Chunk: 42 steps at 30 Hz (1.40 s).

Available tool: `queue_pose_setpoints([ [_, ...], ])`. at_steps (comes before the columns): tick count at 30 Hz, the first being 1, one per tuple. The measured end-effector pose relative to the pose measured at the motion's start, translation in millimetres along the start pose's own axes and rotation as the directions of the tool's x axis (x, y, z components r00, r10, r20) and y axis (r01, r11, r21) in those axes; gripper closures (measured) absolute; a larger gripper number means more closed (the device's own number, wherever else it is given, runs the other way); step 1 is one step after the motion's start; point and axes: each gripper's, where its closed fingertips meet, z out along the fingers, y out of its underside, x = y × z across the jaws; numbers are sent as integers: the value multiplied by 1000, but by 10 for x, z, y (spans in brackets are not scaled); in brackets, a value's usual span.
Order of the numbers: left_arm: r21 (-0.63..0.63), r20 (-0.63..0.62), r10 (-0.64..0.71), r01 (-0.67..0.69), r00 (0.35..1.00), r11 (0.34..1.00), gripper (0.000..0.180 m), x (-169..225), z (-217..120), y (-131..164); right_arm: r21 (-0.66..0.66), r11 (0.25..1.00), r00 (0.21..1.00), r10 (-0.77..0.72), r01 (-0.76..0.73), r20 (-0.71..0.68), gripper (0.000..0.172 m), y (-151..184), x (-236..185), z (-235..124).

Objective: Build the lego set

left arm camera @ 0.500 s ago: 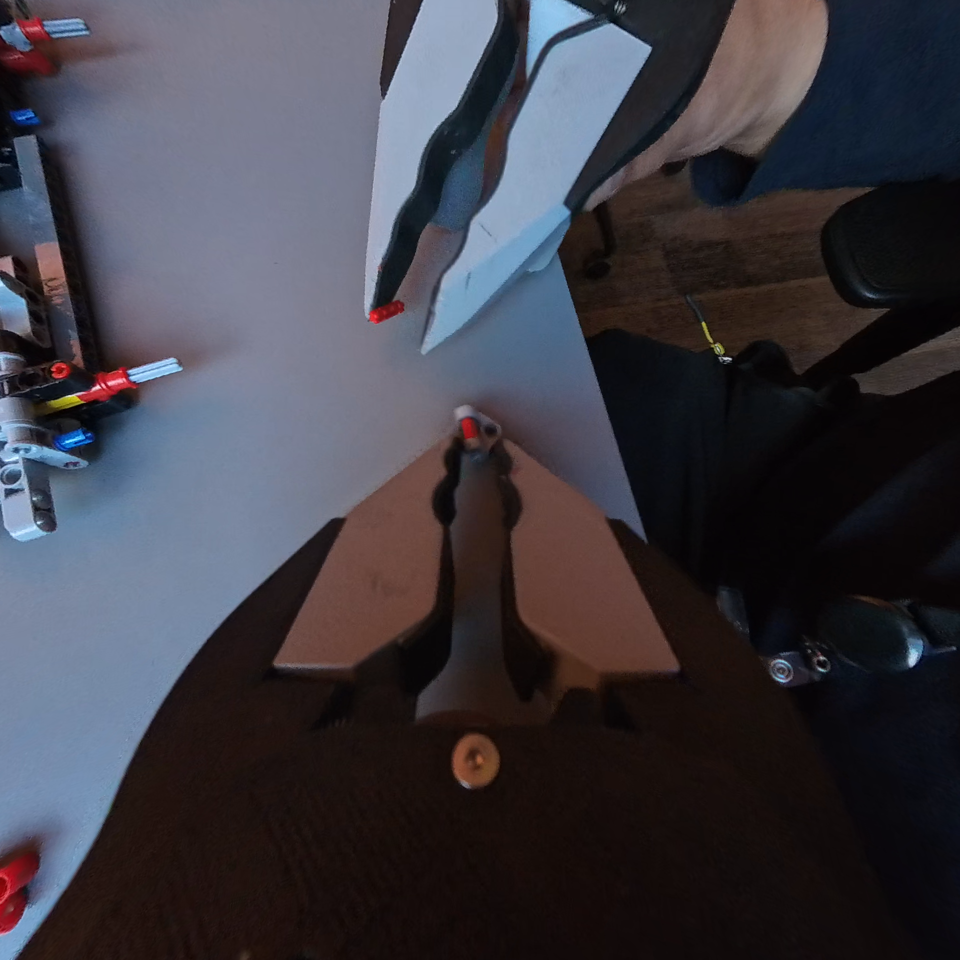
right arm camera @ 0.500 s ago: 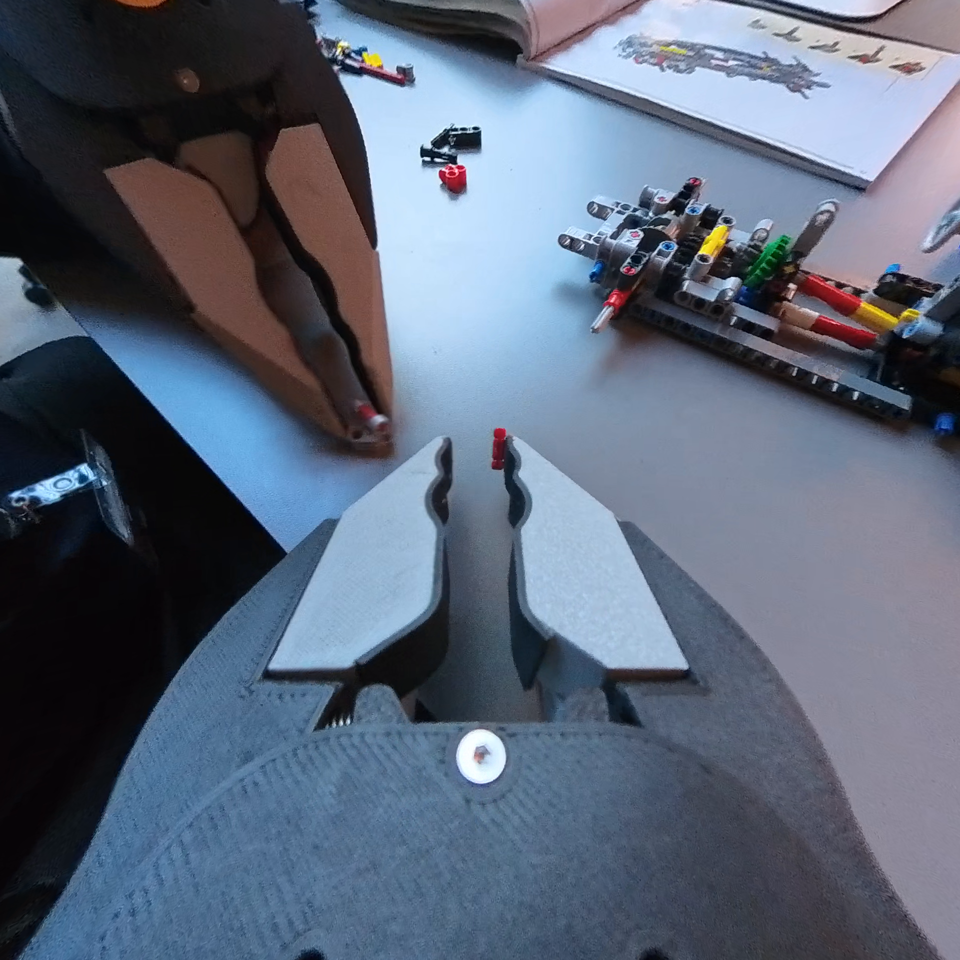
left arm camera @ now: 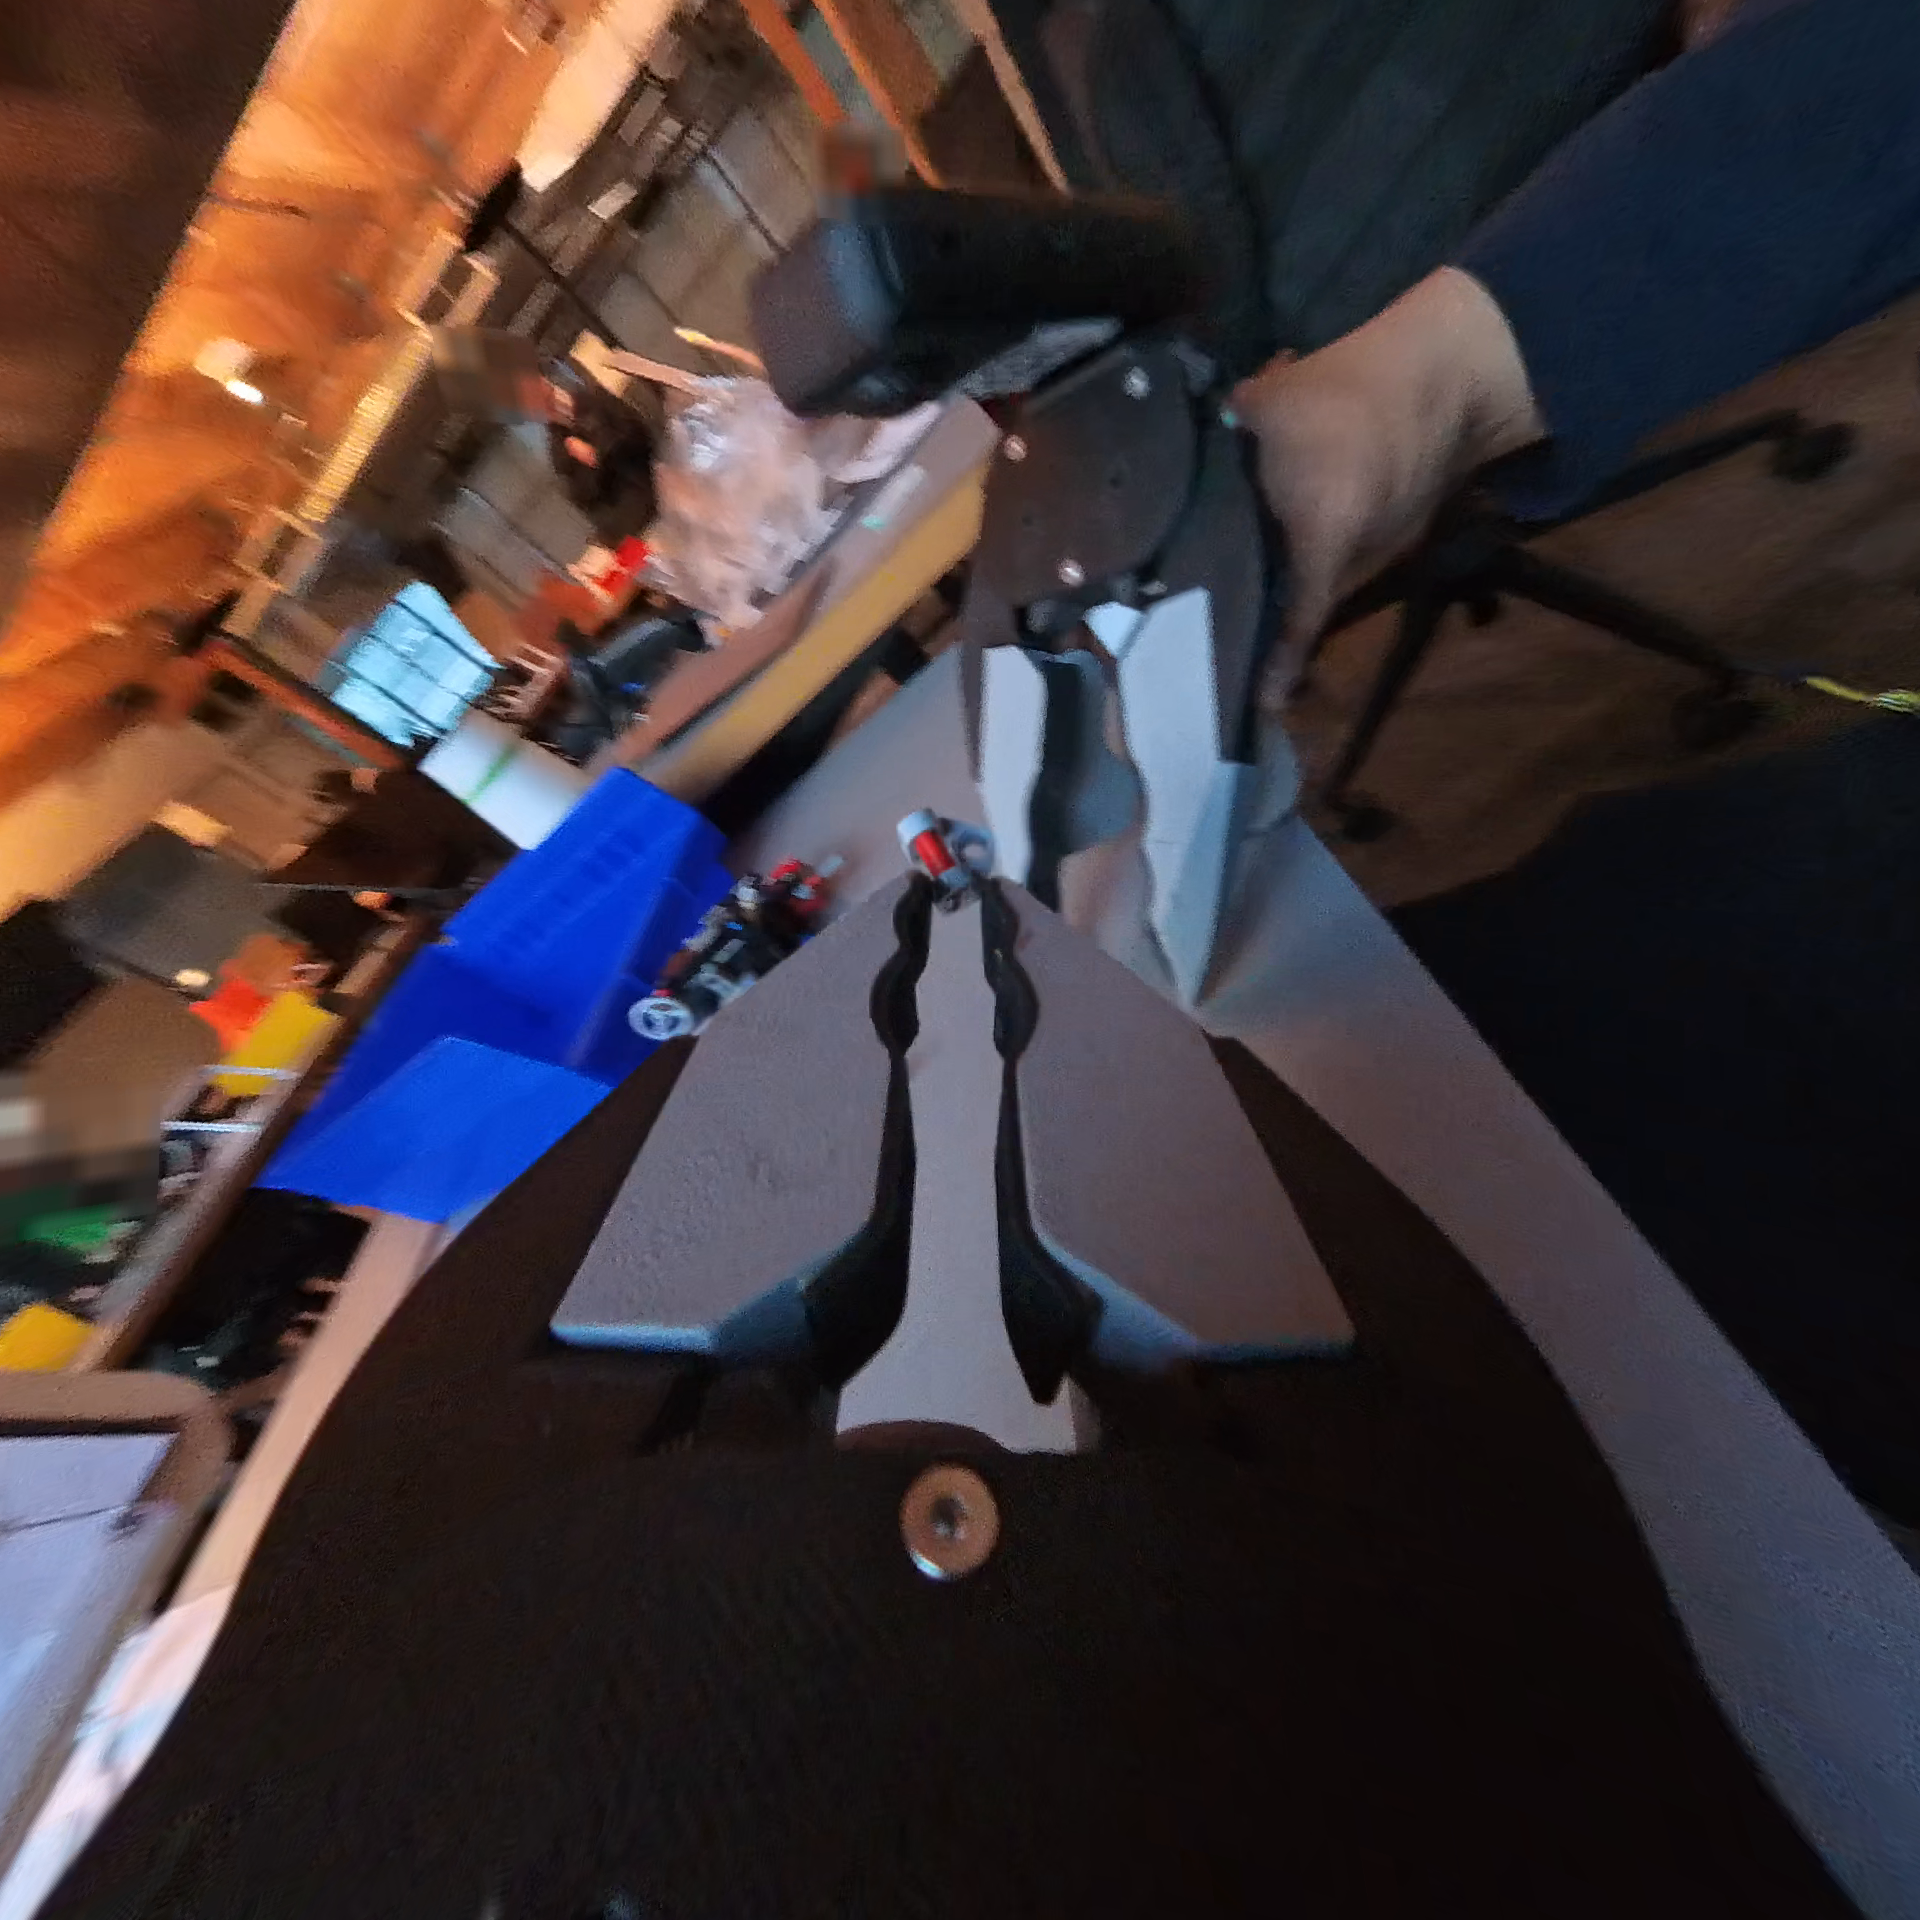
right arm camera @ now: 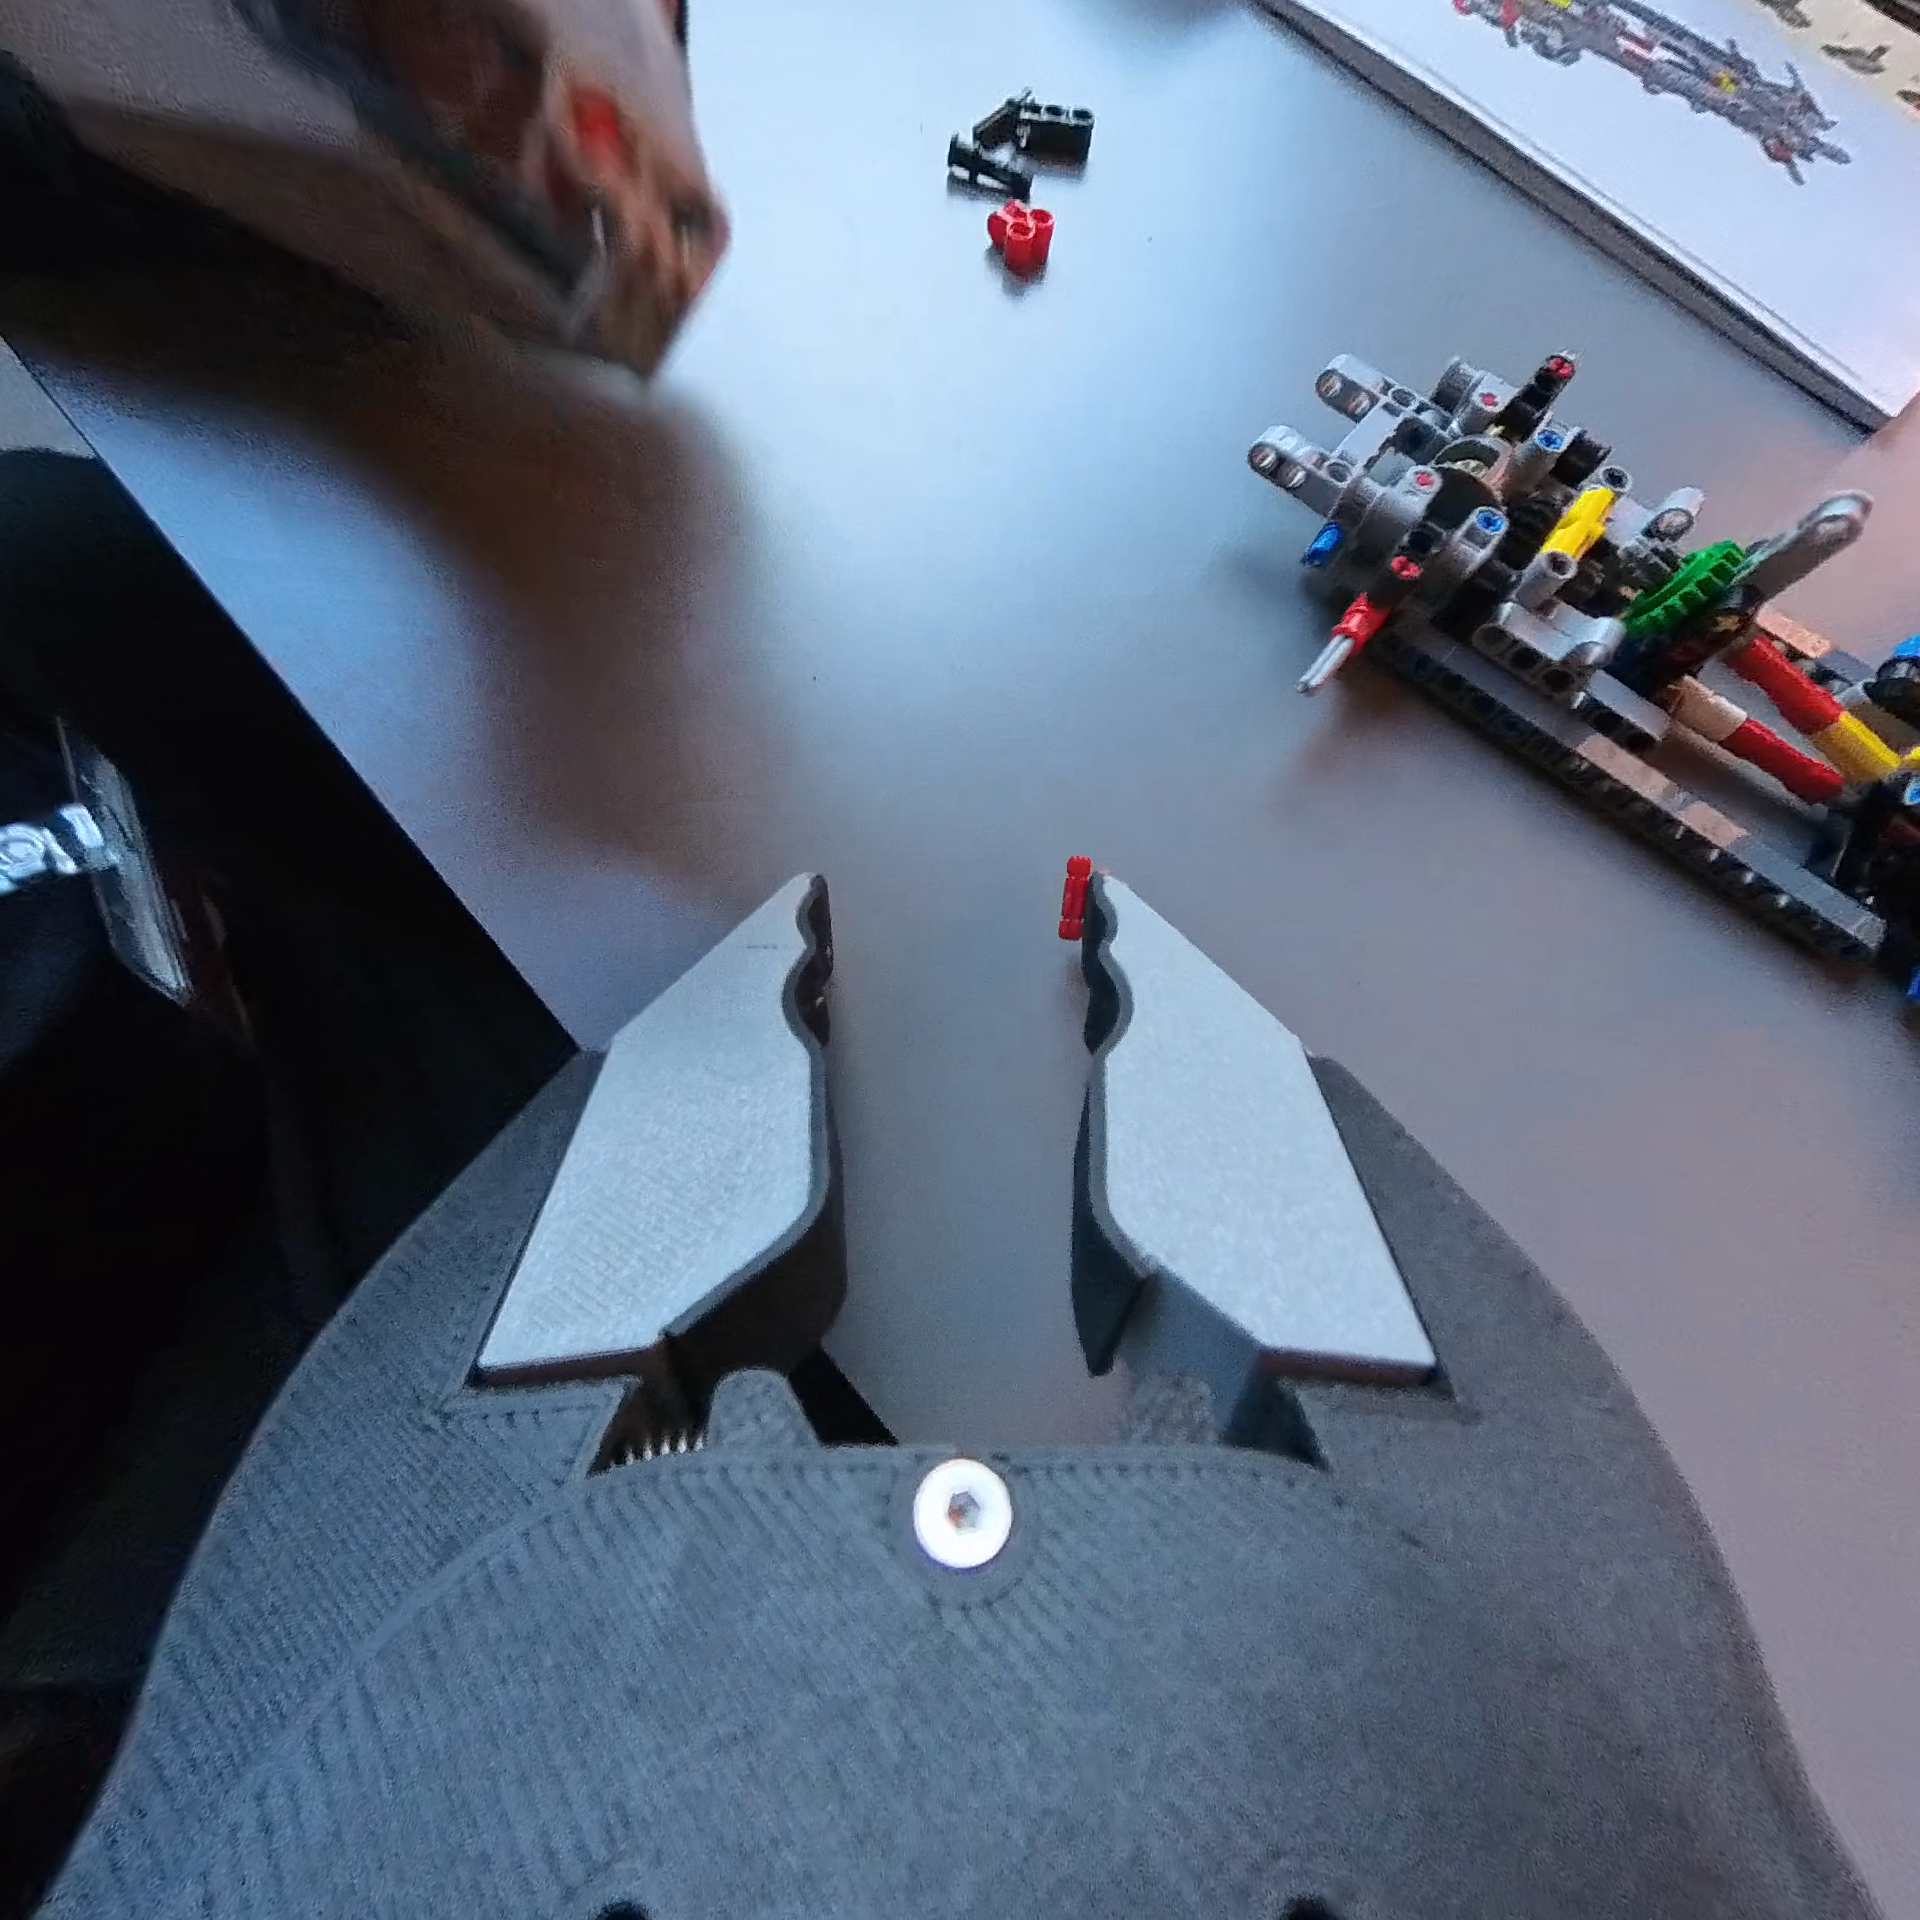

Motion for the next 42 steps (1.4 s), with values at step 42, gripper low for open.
queue_pose_setpoints([
  [42, -580, -130, -713, 531, 689, 618, 173, 249, -387, 1081, 120, 993, 1000, -3, 2, 7, 135, -596, 121, 332],
])
